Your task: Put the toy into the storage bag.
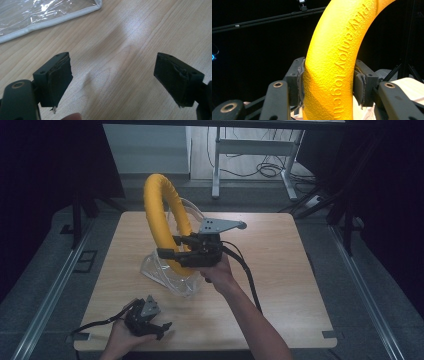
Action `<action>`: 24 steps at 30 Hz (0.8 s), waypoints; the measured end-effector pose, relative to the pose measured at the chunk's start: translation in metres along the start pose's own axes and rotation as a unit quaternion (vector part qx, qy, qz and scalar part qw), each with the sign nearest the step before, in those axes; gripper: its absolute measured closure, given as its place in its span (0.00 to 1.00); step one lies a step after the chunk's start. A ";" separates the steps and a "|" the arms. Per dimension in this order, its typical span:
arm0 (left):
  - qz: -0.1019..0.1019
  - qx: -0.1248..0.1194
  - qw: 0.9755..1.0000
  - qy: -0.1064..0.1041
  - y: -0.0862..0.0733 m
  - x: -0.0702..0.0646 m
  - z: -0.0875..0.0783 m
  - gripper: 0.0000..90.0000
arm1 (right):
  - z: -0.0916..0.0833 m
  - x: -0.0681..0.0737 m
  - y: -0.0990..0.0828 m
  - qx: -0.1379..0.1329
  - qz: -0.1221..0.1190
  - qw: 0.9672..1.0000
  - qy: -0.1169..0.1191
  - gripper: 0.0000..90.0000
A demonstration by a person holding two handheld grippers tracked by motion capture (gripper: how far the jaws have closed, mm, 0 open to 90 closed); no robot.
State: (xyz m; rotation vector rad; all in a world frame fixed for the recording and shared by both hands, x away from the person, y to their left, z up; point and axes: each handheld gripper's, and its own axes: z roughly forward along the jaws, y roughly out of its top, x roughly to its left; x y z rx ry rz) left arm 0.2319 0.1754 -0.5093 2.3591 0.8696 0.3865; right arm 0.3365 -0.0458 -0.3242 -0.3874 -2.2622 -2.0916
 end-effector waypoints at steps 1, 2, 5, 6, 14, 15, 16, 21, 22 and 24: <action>0.000 0.000 1.000 0.000 0.000 0.000 0.000 0.16 | 0.000 -0.001 -0.001 0.000 0.002 1.000 -0.001 0.55; 0.000 0.000 1.000 0.000 0.000 0.000 0.000 0.16 | 0.000 -0.002 -0.003 0.000 0.005 1.000 0.000 0.55; 0.000 0.000 1.000 0.000 0.000 0.000 0.000 0.16 | 0.000 -0.004 -0.007 0.002 0.009 1.000 -0.002 0.55; 0.000 0.000 1.000 0.000 0.000 0.000 0.000 0.16 | 0.000 -0.005 -0.009 0.003 0.010 1.000 -0.002 0.55; -0.001 0.000 1.000 -0.001 0.000 0.000 0.000 0.16 | -0.001 -0.012 -0.020 -0.006 0.026 1.000 -0.001 0.55; -0.001 0.000 1.000 0.000 0.000 0.000 0.000 0.16 | -0.001 -0.012 -0.020 -0.006 0.026 1.000 -0.001 0.55; 0.000 0.000 1.000 0.000 0.000 0.000 0.000 0.16 | 0.000 -0.013 -0.021 -0.006 0.027 1.000 -0.001 0.55; 0.000 0.000 1.000 0.000 0.000 0.000 0.001 0.16 | 0.004 -0.016 -0.029 -0.003 0.032 0.999 -0.001 0.55; 0.000 0.000 1.000 0.000 0.000 0.000 0.001 0.16 | 0.005 -0.016 -0.030 -0.004 0.032 0.999 -0.003 0.55; 0.000 0.000 1.000 0.000 0.000 0.000 0.000 0.16 | 0.005 -0.017 -0.032 -0.006 0.031 0.999 -0.002 0.55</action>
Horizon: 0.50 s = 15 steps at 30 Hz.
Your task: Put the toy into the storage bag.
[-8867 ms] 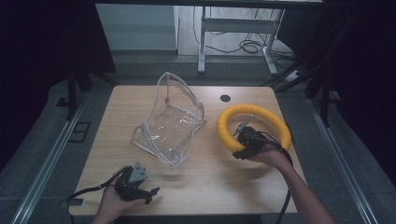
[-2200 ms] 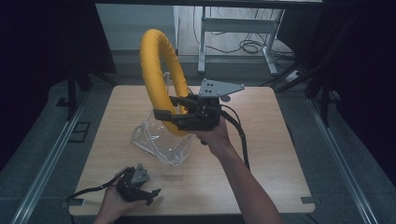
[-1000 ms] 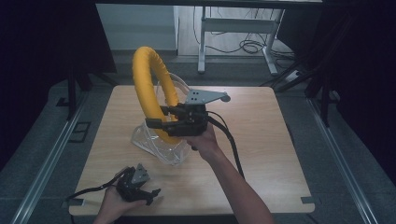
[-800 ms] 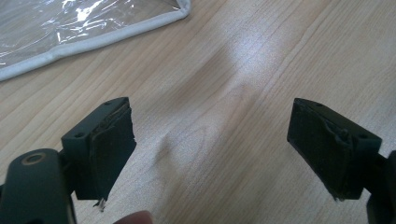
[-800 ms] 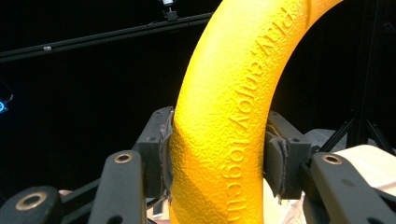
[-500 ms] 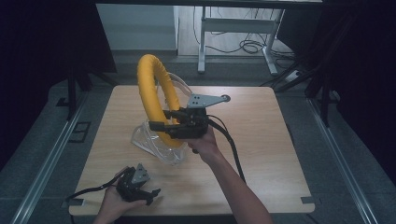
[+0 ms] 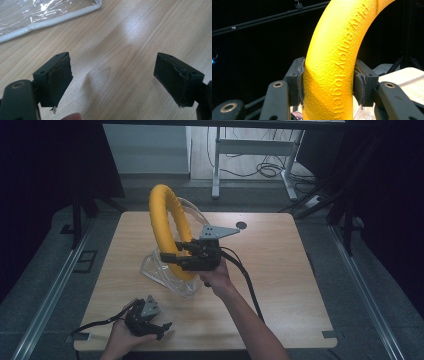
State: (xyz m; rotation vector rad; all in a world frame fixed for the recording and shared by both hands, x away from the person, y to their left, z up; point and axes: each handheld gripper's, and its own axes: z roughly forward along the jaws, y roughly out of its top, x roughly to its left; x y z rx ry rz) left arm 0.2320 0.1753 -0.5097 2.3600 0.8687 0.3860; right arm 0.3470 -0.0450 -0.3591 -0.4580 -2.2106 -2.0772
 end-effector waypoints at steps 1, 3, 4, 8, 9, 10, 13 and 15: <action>0.001 0.000 1.000 0.001 0.000 0.000 0.000 0.16 | 0.000 -0.001 -0.001 -0.002 0.001 1.000 0.000 0.55; 0.001 0.000 1.000 0.001 0.000 0.000 0.000 0.16 | 0.001 -0.002 -0.004 -0.002 0.004 1.000 -0.001 0.55; 0.001 0.000 1.000 0.000 0.000 0.000 0.000 0.16 | 0.001 -0.002 -0.005 -0.002 0.007 1.000 -0.001 0.55; 0.001 0.000 1.000 0.001 0.000 0.000 0.000 0.16 | 0.001 -0.007 -0.013 -0.003 0.016 1.000 -0.003 0.55; 0.001 0.000 1.000 0.001 0.000 0.000 0.000 0.16 | 0.001 -0.008 -0.014 -0.003 0.017 1.000 -0.004 0.55; 0.000 0.000 1.000 0.001 0.000 0.000 0.000 0.16 | 0.001 -0.010 -0.016 -0.003 0.018 1.000 -0.004 0.55; -0.001 0.001 1.000 -0.001 0.000 -0.001 0.001 0.16 | 0.002 -0.015 -0.021 -0.002 0.023 1.000 -0.006 0.55; 0.000 0.001 1.000 -0.002 0.000 0.000 0.001 0.16 | 0.002 -0.018 -0.024 0.000 0.031 0.999 -0.009 0.55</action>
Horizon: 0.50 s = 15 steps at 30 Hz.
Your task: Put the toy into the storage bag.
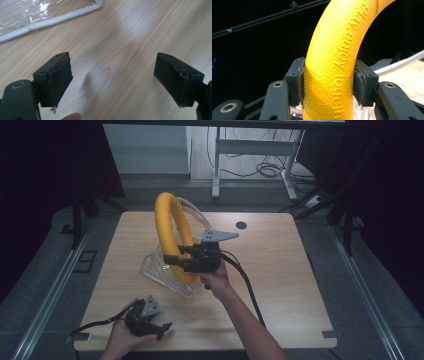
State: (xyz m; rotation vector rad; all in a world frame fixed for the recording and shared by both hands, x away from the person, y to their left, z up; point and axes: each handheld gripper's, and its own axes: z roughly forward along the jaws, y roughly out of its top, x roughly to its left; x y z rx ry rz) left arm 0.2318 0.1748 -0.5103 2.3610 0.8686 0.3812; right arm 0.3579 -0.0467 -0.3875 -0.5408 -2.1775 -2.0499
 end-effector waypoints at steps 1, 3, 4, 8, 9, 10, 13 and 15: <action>0.001 0.000 1.000 0.001 0.000 0.000 0.000 0.16 | 0.000 -0.002 -0.002 0.002 0.005 1.000 -0.001 0.55; 0.001 0.000 1.000 0.001 0.000 0.000 0.000 0.16 | 0.001 -0.005 -0.007 0.004 0.008 1.000 -0.006 0.55; 0.001 0.000 1.000 0.001 0.000 0.000 0.000 0.16 | 0.002 -0.006 -0.009 0.005 0.011 1.000 -0.007 0.55; 0.000 -0.001 1.000 0.001 0.000 0.000 0.000 0.16 | 0.003 -0.013 -0.015 -0.002 0.027 1.000 -0.002 0.55; 0.000 -0.001 1.000 0.001 0.000 0.000 0.000 0.16 | 0.003 -0.015 -0.016 -0.003 0.024 1.000 -0.002 0.55; 0.000 -0.001 1.000 0.001 0.000 0.000 0.000 0.16 | 0.003 -0.015 -0.016 -0.002 0.023 1.000 -0.002 0.55; 0.001 0.000 1.000 0.001 0.000 0.000 0.000 0.16 | 0.003 -0.017 -0.017 -0.001 0.022 1.000 -0.004 0.55; 0.001 0.001 1.000 0.001 0.000 0.000 0.000 0.16 | 0.003 -0.020 -0.019 0.000 0.028 1.000 -0.006 0.55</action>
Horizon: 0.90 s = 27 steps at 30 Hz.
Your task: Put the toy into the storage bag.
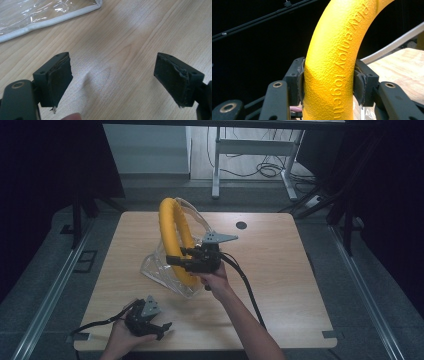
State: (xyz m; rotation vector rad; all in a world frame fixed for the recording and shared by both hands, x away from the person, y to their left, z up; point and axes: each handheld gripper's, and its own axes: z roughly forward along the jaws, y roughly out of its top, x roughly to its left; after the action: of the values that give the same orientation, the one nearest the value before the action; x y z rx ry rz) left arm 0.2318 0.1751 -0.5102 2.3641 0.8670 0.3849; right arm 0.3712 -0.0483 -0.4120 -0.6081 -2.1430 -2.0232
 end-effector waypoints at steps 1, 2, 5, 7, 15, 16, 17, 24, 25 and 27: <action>0.000 0.000 1.000 0.000 0.000 0.000 0.000 0.16 | 0.000 -0.002 -0.001 0.001 0.006 1.000 -0.003 0.54; 0.000 0.000 1.000 0.000 0.000 0.000 0.000 0.16 | 0.000 -0.002 -0.001 0.001 0.006 1.000 -0.003 0.54; 0.000 0.000 1.000 0.001 0.000 0.000 -0.001 0.16 | -0.002 -0.003 -0.001 -0.006 0.001 1.000 -0.024 0.53; -0.001 0.000 1.000 0.001 0.000 0.000 0.000 0.16 | -0.005 -0.003 0.001 -0.005 -0.007 0.999 -0.041 0.52; -0.001 0.001 1.000 0.000 0.000 0.000 0.000 0.16 | -0.010 -0.002 0.004 0.003 -0.024 0.997 -0.079 0.41; -0.001 0.001 1.000 0.000 0.000 0.000 0.000 0.16 | -0.010 -0.001 0.005 0.003 -0.029 0.996 -0.083 0.40; 0.000 0.002 1.000 0.000 0.000 0.000 0.001 0.16 | -0.010 -0.001 0.005 0.003 -0.029 0.996 -0.083 0.40; 0.001 0.002 1.000 0.000 0.000 0.000 0.000 0.16 | -0.015 0.007 0.007 0.005 -0.052 0.992 -0.112 0.33; 0.002 0.002 1.000 0.000 0.000 0.000 0.000 0.16 | -0.017 0.008 0.008 0.004 -0.053 0.992 -0.113 0.33; -0.001 0.000 1.000 0.000 0.000 0.000 0.000 0.16 | -0.022 0.010 0.008 0.002 -0.054 0.992 -0.111 0.32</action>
State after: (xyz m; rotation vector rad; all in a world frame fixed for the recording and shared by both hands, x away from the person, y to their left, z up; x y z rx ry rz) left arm 0.2316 0.1749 -0.5101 2.3638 0.8689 0.3831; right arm 0.3611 -0.0676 -0.3990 -0.7650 -2.3516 -2.0929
